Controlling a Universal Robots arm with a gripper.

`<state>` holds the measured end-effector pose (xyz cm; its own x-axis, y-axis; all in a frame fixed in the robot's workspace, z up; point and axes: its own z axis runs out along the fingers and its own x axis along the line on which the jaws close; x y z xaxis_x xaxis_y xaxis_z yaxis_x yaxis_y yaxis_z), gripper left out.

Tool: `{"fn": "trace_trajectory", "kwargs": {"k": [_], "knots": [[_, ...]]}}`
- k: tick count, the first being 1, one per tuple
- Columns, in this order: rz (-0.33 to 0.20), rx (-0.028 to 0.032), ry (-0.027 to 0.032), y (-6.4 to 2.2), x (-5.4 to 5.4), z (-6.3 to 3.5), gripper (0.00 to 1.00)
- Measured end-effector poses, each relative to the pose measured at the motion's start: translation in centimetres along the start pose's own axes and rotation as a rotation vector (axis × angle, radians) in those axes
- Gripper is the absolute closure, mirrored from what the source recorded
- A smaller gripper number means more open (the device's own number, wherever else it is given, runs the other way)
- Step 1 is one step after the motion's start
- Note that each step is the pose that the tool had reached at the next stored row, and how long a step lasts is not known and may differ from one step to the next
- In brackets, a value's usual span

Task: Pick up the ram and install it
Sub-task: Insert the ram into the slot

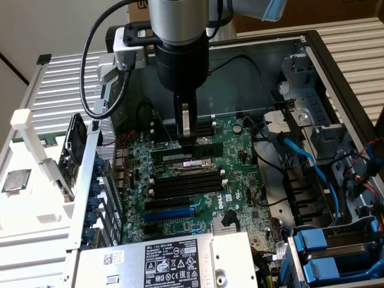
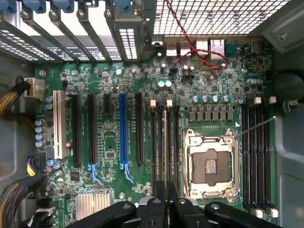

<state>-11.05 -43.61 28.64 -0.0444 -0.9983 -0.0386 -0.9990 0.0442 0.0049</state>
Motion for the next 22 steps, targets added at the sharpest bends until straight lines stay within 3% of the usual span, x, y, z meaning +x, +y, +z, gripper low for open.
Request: {"fn": "trace_trajectory", "kwargs": {"k": [9,18,22], "knots": [[-0.009,-0.0001,-0.0016,-0.01,0.8,0.93,0.88],[-0.034,-0.0013,-0.0016,-0.06,0.7,1.78,0.88],[-0.033,-0.0013,-0.0087,-0.03,0.4,2.43,0.88]]}}
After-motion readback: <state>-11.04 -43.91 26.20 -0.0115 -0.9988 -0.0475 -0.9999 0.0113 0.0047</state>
